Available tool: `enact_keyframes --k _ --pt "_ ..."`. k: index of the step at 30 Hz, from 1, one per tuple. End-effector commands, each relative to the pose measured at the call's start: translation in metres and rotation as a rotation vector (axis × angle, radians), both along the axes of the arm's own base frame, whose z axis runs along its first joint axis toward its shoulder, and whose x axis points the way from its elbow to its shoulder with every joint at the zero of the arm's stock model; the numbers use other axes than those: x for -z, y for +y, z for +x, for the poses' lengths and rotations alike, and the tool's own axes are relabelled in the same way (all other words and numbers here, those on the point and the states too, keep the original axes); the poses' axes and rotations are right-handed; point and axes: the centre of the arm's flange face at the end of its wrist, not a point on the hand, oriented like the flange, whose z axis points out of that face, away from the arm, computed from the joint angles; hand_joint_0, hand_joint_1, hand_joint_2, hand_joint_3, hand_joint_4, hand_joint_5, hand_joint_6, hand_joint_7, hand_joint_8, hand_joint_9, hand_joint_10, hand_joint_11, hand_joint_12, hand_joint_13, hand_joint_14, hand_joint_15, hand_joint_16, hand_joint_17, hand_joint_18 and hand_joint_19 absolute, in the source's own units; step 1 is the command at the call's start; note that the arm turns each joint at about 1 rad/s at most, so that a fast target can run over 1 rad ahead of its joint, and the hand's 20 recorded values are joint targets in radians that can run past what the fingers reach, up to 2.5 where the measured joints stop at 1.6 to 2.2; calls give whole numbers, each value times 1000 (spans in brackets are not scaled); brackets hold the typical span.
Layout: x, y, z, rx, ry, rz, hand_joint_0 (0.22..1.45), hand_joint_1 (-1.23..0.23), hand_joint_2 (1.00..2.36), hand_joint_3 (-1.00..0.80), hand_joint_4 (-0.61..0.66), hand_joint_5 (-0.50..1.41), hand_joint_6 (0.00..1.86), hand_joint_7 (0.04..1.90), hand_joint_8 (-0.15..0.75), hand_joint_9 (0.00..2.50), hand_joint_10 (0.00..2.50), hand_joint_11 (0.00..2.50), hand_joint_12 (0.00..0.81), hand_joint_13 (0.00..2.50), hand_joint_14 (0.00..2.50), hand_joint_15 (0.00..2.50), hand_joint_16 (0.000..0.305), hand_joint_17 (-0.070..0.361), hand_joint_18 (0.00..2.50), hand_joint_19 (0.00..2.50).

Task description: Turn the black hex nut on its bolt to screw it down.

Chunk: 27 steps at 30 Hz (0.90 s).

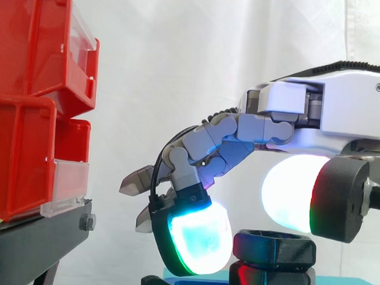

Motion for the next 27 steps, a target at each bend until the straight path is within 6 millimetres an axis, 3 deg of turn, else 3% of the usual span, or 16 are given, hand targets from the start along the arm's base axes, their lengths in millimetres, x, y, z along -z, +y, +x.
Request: enact_keyframes --k 1,14,27 --pt "0 -2 0 0 1 -3 455 -164 1000 -500 170 -48 648 1303 291 826 0 4 351 463 0 0 56 126 400 294" --pt "-6 -12 -3 -34 15 -7 456 -167 1000 -500 165 -47 662 1287 289 844 0 16 349 480 0 0 56 125 406 300" --pt "-13 -37 -9 -43 45 -30 456 -168 1000 -500 166 -48 663 1285 291 853 0 7 348 486 0 0 56 125 409 300"
